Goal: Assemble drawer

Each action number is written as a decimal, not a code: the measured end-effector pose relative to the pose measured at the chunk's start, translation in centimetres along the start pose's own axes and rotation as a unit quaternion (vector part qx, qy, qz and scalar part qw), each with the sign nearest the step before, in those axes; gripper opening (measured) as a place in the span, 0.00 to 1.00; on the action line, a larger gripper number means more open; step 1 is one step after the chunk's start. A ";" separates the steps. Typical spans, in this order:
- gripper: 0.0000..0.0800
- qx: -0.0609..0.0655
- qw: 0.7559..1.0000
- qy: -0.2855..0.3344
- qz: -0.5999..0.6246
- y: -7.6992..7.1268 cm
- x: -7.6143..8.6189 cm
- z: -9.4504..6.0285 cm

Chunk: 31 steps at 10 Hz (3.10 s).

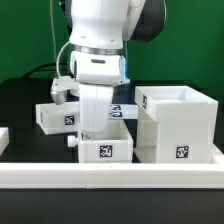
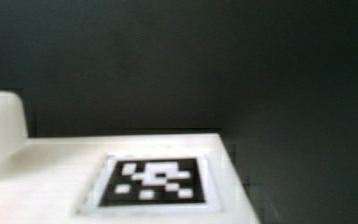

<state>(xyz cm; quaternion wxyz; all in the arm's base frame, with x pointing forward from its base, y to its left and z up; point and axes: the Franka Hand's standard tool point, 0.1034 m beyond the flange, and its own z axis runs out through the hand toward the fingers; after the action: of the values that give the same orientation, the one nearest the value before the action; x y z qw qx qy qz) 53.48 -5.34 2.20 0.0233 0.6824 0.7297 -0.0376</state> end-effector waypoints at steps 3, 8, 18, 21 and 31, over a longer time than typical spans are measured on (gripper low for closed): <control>0.05 -0.004 1.000 0.003 -0.018 1.2 1.9 -0.4; 0.05 0.000 1.000 0.005 -0.019 1.0 2.4 0.1; 0.05 0.001 1.000 0.011 -0.011 0.6 3.9 1.0; 0.05 0.000 1.000 0.011 -0.009 0.6 3.7 1.0; 0.05 0.002 0.998 0.015 0.068 0.7 5.0 1.0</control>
Offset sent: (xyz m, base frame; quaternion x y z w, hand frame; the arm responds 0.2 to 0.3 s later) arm 0.0111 0.0235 -0.0027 -0.0054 0.0009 -0.0148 0.9999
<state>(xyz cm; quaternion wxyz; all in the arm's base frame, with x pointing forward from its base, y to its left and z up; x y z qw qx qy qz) 53.84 -0.39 0.79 0.0140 0.7312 0.6815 -0.0271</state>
